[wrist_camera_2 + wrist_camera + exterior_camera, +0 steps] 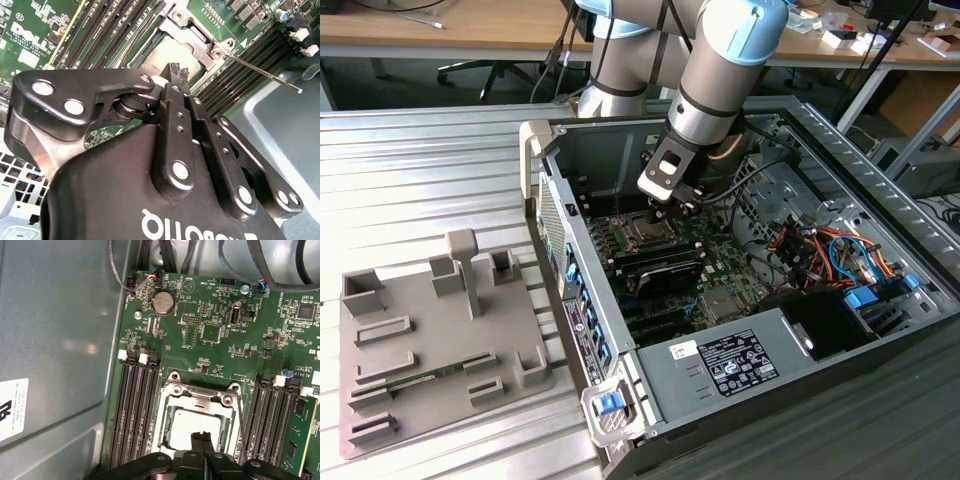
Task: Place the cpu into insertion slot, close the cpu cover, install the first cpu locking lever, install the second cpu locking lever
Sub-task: 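Install the first cpu locking lever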
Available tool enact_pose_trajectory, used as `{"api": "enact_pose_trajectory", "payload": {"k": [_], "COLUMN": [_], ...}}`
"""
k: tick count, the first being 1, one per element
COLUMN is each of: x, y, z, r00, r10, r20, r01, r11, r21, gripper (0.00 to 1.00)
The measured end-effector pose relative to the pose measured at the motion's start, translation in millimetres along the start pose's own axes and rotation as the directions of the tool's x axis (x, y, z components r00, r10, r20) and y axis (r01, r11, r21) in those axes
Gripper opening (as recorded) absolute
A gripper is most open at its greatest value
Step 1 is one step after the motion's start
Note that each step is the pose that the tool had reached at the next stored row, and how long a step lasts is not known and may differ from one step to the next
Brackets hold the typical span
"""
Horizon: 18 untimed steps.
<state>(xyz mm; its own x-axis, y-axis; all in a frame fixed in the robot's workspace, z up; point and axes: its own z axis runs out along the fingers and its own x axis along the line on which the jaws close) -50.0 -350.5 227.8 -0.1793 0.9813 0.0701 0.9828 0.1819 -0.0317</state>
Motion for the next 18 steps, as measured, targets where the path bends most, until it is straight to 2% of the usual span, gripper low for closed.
{"api": "enact_pose_trajectory", "payload": {"k": [7,11,18], "x": [0.0,0.0,0.0], "y": [0.0,0.0,0.0], "z": [0.0,0.0,0.0], "r00": [0.9985,0.9962,0.9925], "r10": [-0.055,-0.087,-0.122], "r20": [0.0016,0.0025,0.0033], "r01": [0.055,0.087,0.122], "r11": [0.9985,0.9962,0.9925], "r21": [0.0039,0.0062,0.0087], "gripper": [0.11,0.11,0.11]}}
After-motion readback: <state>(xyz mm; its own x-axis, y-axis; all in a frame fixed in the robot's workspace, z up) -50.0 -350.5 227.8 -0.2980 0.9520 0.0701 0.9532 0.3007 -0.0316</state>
